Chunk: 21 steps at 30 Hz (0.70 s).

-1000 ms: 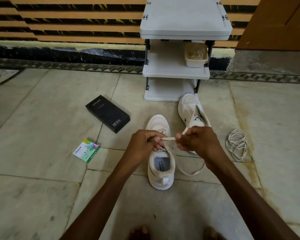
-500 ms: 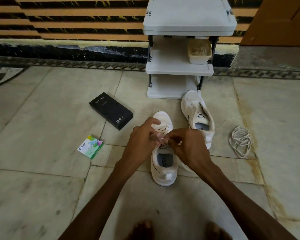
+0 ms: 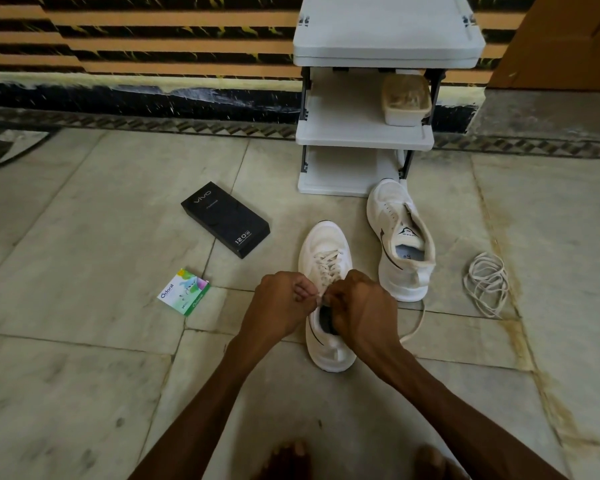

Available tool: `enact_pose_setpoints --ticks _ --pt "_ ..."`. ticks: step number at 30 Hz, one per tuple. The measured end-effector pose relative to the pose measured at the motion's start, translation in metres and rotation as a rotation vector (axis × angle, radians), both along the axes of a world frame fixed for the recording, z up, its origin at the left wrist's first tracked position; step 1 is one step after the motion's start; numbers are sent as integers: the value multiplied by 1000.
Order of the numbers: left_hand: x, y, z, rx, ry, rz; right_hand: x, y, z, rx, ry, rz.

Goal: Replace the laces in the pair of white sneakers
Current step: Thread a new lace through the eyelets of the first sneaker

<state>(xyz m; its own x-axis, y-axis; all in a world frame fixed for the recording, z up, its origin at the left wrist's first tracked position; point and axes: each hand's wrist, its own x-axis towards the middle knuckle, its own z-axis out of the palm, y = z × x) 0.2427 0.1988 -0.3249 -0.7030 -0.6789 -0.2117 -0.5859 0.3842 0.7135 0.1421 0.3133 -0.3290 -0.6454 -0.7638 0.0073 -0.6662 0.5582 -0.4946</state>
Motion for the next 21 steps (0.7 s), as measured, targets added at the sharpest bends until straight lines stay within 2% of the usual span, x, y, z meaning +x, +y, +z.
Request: enact_pose_setpoints --ticks 9,12,16,21 --pt "0 -12 -5 261 43 2 8 -8 -1 -7 -191 -184" --pt "0 -13 -7 254 46 5 11 -11 0 -18 -193 -203" --pt "-2 -13 -7 300 46 5 13 -12 3 14 -156 -196" --pt "1 -9 -9 417 57 83 15 -17 7 184 18 -111"
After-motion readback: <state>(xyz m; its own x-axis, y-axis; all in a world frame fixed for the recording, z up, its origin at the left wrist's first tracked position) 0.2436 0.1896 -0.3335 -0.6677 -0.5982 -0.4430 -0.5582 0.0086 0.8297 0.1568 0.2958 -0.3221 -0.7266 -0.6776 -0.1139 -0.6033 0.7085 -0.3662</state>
